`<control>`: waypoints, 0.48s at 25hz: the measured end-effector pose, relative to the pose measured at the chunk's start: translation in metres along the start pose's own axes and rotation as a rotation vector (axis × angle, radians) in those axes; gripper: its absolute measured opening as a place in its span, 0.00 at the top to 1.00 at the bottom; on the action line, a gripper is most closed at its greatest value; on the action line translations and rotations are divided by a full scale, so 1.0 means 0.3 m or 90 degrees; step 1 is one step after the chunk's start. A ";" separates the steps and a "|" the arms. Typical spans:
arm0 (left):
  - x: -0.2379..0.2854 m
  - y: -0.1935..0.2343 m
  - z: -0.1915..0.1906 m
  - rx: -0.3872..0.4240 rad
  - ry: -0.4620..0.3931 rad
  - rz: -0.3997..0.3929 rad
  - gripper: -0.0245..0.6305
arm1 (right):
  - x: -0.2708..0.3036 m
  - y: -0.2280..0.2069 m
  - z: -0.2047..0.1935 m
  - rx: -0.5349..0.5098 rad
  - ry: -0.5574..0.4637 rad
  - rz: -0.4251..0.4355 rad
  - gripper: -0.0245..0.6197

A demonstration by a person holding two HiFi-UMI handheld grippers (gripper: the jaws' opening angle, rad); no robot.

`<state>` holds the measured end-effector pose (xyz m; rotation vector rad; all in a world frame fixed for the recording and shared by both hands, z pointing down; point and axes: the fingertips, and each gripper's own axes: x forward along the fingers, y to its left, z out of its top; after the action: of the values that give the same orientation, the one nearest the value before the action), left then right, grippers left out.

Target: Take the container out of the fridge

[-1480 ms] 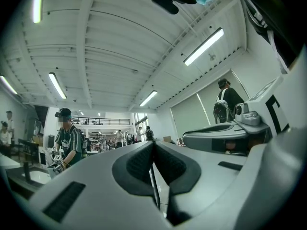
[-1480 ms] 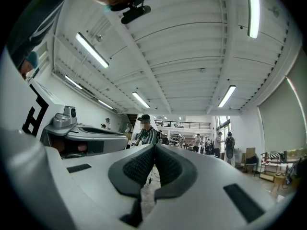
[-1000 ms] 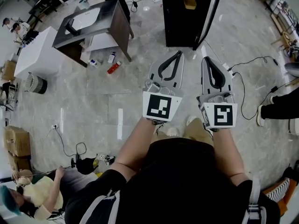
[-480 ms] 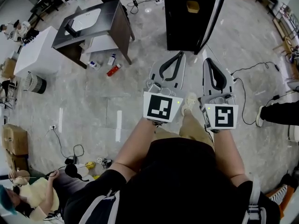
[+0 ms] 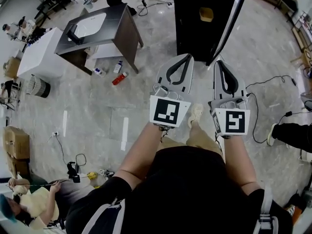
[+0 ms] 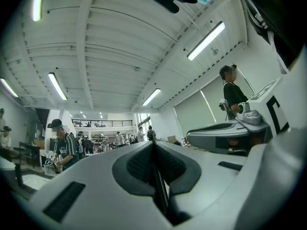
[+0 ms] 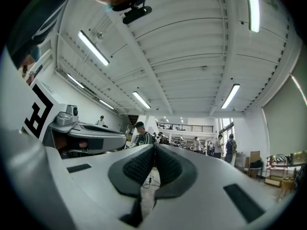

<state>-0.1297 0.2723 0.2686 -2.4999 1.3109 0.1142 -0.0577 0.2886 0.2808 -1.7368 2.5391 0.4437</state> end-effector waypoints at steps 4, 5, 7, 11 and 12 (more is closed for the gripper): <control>0.193 0.020 -0.031 0.009 0.007 -0.004 0.93 | 0.128 -0.150 -0.042 0.012 -0.004 -0.004 0.90; 0.242 0.026 -0.042 0.008 0.008 -0.004 0.93 | 0.161 -0.185 -0.055 0.016 -0.004 -0.005 0.90; 0.340 0.043 -0.064 0.006 0.011 -0.003 0.93 | 0.231 -0.254 -0.082 0.023 -0.004 -0.005 0.90; 0.524 0.076 -0.109 0.016 0.018 -0.004 0.93 | 0.368 -0.383 -0.141 0.031 -0.001 -0.004 0.90; 0.566 0.086 -0.120 0.020 0.020 -0.003 0.93 | 0.402 -0.413 -0.155 0.033 0.001 -0.004 0.90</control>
<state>-0.0554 0.1137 0.2603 -2.4875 1.3098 0.0524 0.0170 0.1260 0.2762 -1.7275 2.5221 0.3737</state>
